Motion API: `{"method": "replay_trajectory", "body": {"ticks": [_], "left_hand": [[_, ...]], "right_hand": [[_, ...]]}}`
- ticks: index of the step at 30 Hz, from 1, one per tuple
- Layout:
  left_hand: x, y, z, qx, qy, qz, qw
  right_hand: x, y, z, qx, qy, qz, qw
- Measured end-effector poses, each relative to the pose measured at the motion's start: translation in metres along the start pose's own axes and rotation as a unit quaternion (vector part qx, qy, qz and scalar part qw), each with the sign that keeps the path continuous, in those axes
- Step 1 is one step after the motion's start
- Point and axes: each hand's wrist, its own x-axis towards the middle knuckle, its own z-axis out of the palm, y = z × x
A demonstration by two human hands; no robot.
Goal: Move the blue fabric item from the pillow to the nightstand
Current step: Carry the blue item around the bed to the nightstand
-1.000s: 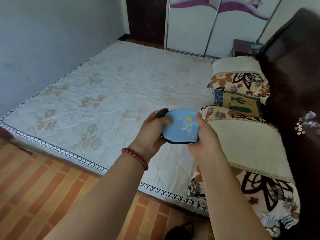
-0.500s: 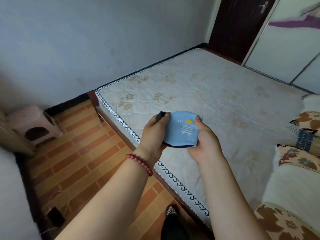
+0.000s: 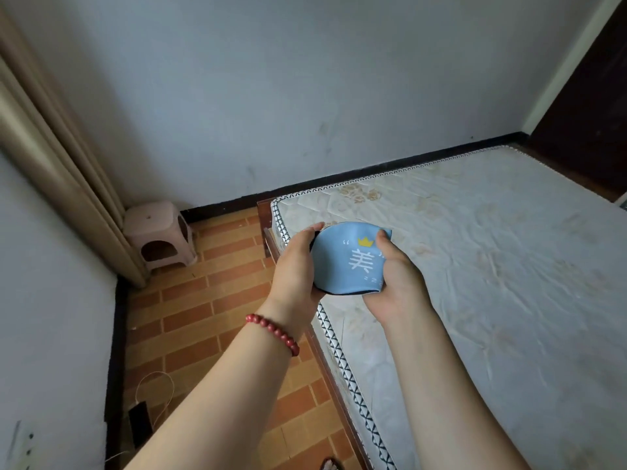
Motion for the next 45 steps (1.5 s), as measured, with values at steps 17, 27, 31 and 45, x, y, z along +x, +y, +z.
{"method": "replay_trajectory", "body": {"ticks": [17,27,31,45], "left_hand": [[0.179,0.111,-0.098,0.012,0.179,0.065,0.982],[0.295,0.237,-0.168,0.008,0.174,0.077,0.982],[0.342,0.262,-0.184,-0.002,0.173,0.076,0.982],[0.588,0.374,-0.196,-0.05,0.167,0.073,0.982]], "right_hand": [[0.179,0.049,0.192,-0.043,-0.078,0.111,0.99],[0.275,0.074,0.353,-0.031,-0.091,0.114,0.989],[0.313,0.076,0.392,-0.037,-0.091,0.117,0.988],[0.529,0.045,0.545,-0.049,-0.1,0.125,0.986]]}}
